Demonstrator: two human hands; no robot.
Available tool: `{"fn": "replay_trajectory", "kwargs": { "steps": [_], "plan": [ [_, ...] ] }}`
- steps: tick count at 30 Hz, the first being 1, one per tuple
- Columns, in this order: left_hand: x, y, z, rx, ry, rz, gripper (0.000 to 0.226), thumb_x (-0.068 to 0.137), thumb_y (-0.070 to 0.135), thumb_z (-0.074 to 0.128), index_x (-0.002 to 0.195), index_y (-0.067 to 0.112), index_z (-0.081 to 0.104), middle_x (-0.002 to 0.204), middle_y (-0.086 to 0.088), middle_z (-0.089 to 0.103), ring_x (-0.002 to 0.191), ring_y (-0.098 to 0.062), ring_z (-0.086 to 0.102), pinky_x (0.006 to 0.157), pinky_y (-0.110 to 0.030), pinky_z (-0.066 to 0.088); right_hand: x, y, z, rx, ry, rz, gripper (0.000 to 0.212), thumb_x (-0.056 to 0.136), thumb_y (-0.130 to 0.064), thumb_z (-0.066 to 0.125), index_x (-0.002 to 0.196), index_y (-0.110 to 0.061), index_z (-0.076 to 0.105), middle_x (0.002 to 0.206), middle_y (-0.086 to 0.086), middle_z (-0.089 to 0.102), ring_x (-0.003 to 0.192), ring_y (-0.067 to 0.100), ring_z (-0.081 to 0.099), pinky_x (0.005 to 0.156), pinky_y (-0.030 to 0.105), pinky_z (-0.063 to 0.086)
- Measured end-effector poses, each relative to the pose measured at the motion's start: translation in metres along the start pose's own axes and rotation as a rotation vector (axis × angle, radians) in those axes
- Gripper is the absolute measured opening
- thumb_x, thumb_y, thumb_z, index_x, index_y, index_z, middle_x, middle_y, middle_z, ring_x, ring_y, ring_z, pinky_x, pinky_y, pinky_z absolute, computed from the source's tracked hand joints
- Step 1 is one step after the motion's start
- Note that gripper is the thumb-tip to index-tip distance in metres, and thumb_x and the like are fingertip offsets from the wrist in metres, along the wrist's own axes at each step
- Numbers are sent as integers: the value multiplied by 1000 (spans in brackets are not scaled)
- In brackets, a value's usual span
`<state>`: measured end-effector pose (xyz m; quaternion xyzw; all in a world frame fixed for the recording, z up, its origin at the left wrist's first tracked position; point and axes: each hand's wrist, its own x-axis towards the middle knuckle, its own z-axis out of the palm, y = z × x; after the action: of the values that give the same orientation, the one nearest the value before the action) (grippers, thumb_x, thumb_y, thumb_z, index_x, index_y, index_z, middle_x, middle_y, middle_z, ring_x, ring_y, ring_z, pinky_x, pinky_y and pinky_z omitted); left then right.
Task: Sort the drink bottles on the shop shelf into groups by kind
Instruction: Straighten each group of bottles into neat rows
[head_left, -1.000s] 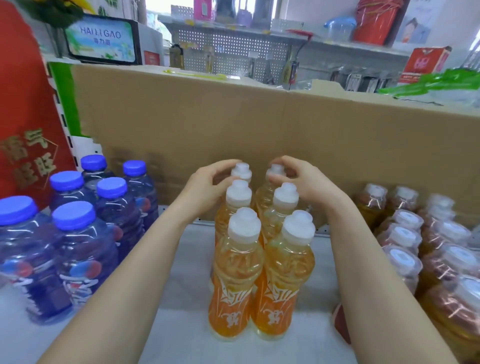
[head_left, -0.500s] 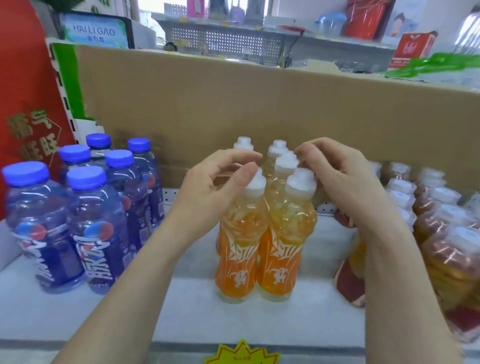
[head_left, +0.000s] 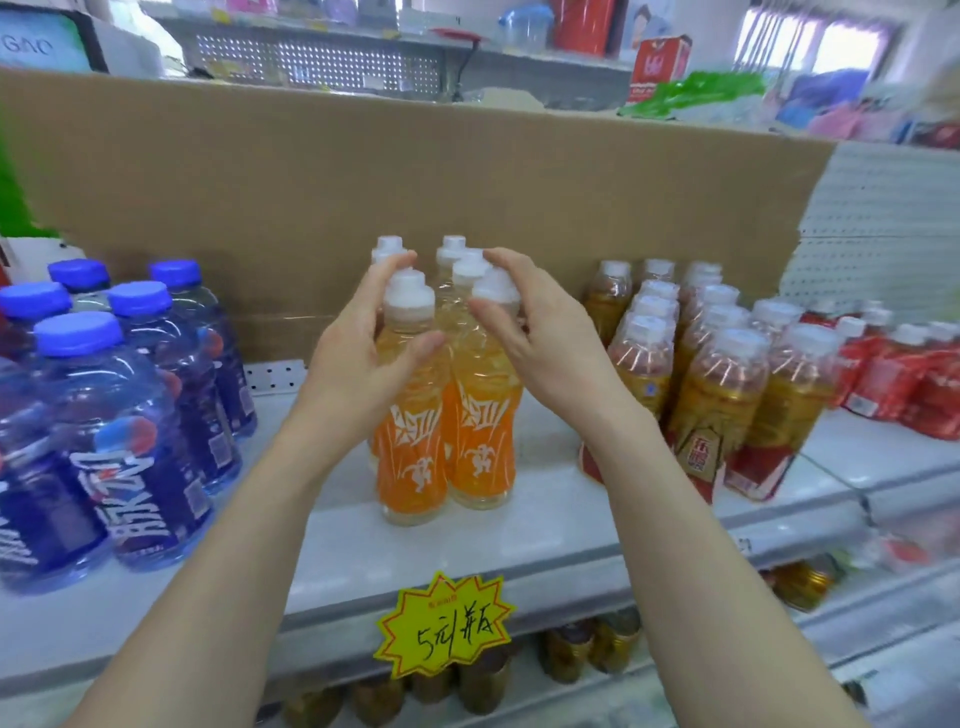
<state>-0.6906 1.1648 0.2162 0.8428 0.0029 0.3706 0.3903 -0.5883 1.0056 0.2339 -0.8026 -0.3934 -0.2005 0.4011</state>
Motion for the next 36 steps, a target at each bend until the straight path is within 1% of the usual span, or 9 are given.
{"fn": "replay_trajectory", "kwargs": {
  "steps": [4,6,8,12,17,21,29,33,36],
  "plan": [
    [-10,6,11,207,228,77,67,88,20,73,148,25,42,139,1,49,127,-16,48,111,-33,39,-37,25,-44,-85,291,-9,44,101,-31,55,144,-24,47,120,-1,60,109,14,57,93,30,47],
    [-21,21,24,388,442,230,52,89,12,70,138,14,54,134,-11,53,124,-26,47,109,-20,30,-55,54,-77,-207,472,50,42,98,-26,58,140,-22,51,123,1,61,112,19,56,96,34,44],
    [-29,40,46,412,516,366,39,89,6,67,128,9,62,125,-14,58,118,-27,50,105,-17,29,-66,84,-106,-337,519,142,44,95,-28,59,138,-20,52,122,8,61,112,28,53,96,38,39],
    [-16,71,115,301,206,345,39,92,17,65,131,15,61,126,-5,58,118,-17,52,103,-12,33,-68,127,-130,-386,261,191,45,95,-37,62,136,-19,56,126,14,61,117,34,51,95,42,40],
    [18,84,190,287,-100,-11,62,94,43,63,149,26,40,149,3,46,135,-15,44,112,-36,37,-70,155,-136,-353,95,56,48,96,-45,59,138,-22,56,128,5,61,120,27,53,93,38,41],
    [21,86,210,217,-30,-106,55,91,38,68,141,31,46,128,6,63,113,-16,60,100,-38,47,-67,171,-145,-271,46,-37,49,95,-44,61,137,-19,57,122,5,61,115,27,53,91,35,39],
    [0,95,202,160,63,-197,48,90,35,70,133,42,51,118,9,67,107,-10,61,97,-41,52,-61,186,-160,-237,-1,-83,44,96,-33,64,136,-17,57,120,9,63,115,30,52,91,35,35],
    [-1,95,200,121,42,-190,47,91,33,70,132,43,51,118,17,62,108,5,55,94,-28,52,-56,190,-161,-279,-15,-73,40,97,-27,63,134,-14,57,120,13,63,114,33,50,93,37,34],
    [2,95,197,58,-21,-207,45,92,29,69,130,43,49,119,16,60,107,3,54,67,-7,51,-53,195,-164,-306,-12,-34,38,96,-27,65,131,-15,57,119,12,63,112,33,50,91,40,37]
  ]
}}
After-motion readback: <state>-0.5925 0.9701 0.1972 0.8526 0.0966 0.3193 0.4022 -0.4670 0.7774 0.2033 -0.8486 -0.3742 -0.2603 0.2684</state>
